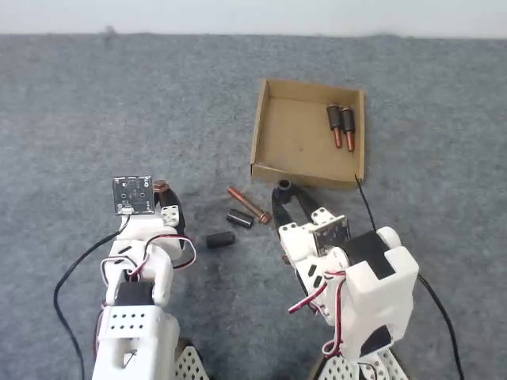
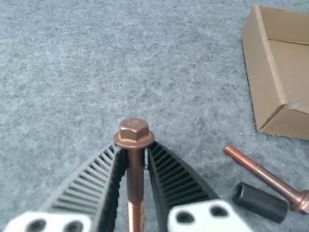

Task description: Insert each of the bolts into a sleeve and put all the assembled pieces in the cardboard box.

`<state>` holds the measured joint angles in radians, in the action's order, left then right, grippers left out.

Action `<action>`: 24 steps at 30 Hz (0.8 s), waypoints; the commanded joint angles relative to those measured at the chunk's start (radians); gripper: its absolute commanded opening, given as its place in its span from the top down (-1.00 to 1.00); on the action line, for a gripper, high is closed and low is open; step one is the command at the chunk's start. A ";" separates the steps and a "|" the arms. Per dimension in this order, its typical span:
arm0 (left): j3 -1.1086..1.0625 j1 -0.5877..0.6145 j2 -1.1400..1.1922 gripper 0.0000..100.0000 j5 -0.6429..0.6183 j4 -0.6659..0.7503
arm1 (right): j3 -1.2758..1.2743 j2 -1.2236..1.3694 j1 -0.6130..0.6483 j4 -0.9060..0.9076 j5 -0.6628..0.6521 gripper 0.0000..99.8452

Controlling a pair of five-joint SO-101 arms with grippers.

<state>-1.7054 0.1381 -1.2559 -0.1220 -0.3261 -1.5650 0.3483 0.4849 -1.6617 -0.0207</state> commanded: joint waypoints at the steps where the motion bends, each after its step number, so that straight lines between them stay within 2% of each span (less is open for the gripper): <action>1: 0.016 0.005 -0.032 0.98 0.000 0.035 | -0.038 -0.013 0.013 -0.042 -0.017 0.99; 15: 0.016 0.005 -0.031 0.98 0.000 0.032 | -0.049 -0.013 0.019 -0.041 -0.017 0.99; 24: 0.016 0.003 -0.031 0.98 0.000 0.034 | -0.049 -0.013 0.196 -0.036 -0.017 0.99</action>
<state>-1.7054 0.1381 -1.2559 -0.1220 -0.3261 -1.5881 0.3468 0.6322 -1.6724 -0.0207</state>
